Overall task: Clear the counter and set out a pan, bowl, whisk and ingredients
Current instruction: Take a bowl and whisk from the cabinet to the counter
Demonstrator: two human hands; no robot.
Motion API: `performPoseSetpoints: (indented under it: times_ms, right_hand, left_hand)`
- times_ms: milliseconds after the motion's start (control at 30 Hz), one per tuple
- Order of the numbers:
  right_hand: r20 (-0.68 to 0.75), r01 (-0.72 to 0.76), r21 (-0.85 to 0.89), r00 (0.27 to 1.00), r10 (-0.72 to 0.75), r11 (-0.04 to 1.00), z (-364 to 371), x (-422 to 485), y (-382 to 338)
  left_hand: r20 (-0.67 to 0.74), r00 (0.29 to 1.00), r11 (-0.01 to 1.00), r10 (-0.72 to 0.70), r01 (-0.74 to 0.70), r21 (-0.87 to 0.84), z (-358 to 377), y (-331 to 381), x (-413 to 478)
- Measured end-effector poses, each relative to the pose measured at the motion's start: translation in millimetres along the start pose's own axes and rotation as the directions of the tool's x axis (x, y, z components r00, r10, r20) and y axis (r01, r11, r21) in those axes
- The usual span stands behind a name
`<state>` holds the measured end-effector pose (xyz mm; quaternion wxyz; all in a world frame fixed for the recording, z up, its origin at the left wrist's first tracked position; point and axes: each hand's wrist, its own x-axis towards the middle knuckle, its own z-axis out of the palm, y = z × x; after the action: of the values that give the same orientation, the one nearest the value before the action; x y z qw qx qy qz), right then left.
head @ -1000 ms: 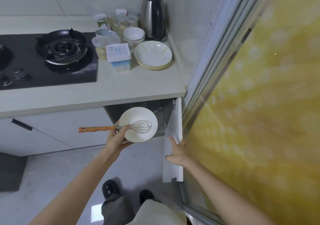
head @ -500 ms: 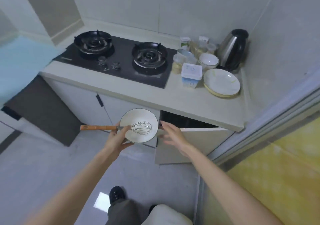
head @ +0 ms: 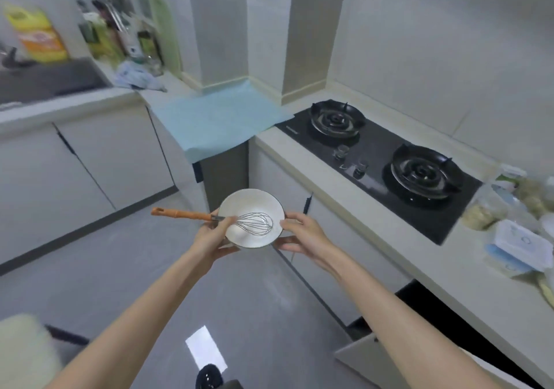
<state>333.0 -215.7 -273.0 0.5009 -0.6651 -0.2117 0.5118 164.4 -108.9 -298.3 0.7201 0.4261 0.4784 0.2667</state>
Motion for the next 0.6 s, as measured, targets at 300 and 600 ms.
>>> performPoseSetpoints:
  times_ms: [300,600]
  right_hand:
    - [0.104,0.077,-0.131,0.993,-0.064,0.988,175,115,-74]
    - [0.301,0.133,-0.224,0.952,-0.061,0.965,336,203,-129]
  left_hand:
    - [-0.211,0.972,0.991,0.107,-0.122,-0.055,-158,93,73]
    - [-0.420,0.902,0.977,0.097,-0.168,-0.135,-297,154,120]
